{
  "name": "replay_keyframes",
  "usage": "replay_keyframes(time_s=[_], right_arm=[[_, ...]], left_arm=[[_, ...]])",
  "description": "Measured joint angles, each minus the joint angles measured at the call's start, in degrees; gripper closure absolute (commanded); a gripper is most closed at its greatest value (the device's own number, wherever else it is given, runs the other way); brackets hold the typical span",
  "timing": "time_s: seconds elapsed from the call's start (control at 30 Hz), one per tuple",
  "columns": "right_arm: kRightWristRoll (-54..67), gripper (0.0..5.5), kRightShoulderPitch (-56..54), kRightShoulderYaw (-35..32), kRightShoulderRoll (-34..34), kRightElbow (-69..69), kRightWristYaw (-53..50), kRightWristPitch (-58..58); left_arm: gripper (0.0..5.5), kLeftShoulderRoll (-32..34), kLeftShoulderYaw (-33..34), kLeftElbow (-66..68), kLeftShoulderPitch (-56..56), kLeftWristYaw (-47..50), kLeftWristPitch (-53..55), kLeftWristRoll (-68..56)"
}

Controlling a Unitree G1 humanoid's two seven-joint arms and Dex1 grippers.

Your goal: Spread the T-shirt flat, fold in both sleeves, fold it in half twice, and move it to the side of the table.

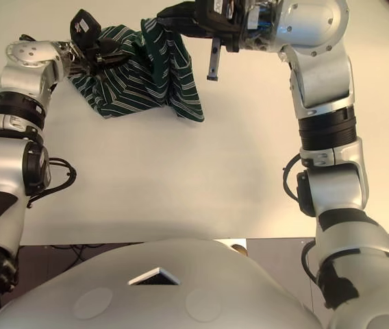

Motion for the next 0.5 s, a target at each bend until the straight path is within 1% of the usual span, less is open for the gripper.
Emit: replay_keyframes(time_s=[0.1, 0.2, 0.27, 0.33, 0.4, 0.5], right_arm=[[-0.2, 5.5, 2.3, 1.4, -2.4, -1.5, 2.0, 1.7], [-0.6, 5.5, 5.0, 3.9, -7.1, -4.3, 7.2, 4.0], [-1.2, 5.5, 7.5, 4.5, -12.6, -4.7, 10.6, 5.2], [-1.9, 5.5, 8.9, 3.4, -17.0, -4.2, 12.0, 6.3], [-1.7, 5.5, 10.3, 0.6, -22.6, -3.1, 13.9, 7.4], [-1.8, 5.5, 10.8, -2.2, -26.6, 0.8, 14.2, 7.2]], left_arm=[[3.77, -0.1, 0.3, 2.0, -0.8, 1.1, -1.3, 1.1], [3.77, -0.1, 0.3, 2.7, -1.6, 1.4, -2.2, 2.1], [3.77, -0.1, 0.5, 3.0, -1.7, 1.5, -2.5, 2.2], [3.77, 0.0, 1.1, 2.8, -1.6, 0.5, -3.1, 2.0], [3.77, 1.2, 2.1, 1.2, -0.9, -2.6, -3.8, 1.1], [3.77, 2.7, 2.9, -2.4, 0.6, -7.5, -4.0, -0.6]])
